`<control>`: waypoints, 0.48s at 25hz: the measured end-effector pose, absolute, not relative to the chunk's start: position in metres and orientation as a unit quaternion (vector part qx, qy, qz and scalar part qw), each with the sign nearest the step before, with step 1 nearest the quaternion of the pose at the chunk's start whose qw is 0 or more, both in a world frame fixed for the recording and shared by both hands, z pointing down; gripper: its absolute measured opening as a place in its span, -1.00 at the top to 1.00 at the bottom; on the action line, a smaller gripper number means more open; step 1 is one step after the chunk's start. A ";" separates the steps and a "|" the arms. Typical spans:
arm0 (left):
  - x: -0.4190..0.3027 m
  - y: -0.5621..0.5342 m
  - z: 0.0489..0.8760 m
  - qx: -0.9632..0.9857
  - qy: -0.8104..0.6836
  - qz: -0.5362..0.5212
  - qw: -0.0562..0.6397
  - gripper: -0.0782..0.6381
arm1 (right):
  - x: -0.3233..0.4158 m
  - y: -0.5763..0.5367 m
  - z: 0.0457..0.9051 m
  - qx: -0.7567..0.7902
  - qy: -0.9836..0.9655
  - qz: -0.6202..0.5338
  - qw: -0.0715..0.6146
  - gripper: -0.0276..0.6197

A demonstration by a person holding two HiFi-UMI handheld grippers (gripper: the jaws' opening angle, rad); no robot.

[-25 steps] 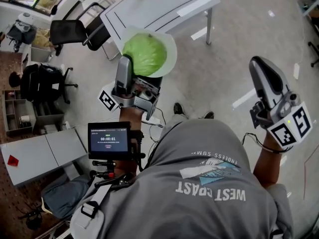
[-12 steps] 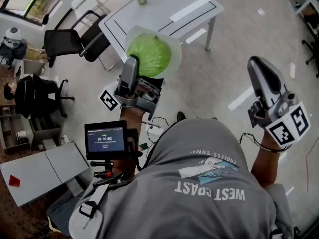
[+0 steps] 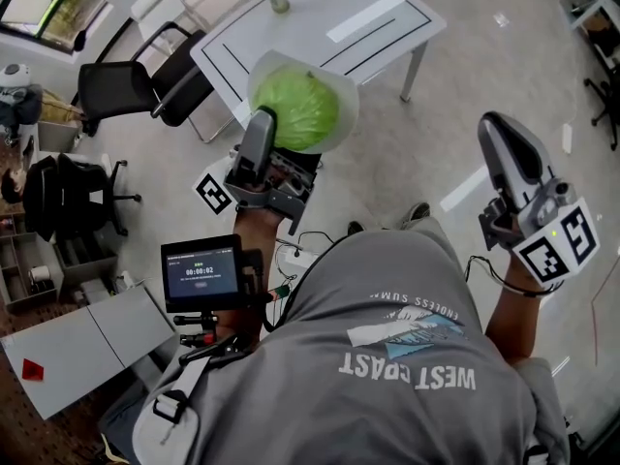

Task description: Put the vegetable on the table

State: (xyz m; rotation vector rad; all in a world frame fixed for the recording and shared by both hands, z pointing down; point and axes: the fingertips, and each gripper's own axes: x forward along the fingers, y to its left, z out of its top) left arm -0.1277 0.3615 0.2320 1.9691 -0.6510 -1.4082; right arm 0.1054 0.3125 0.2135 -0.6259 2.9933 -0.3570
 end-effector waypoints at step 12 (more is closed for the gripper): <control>-0.093 0.283 0.235 0.733 -0.271 -0.547 0.300 -0.19 | 0.136 0.218 0.210 -0.170 0.978 -0.116 0.022 0.88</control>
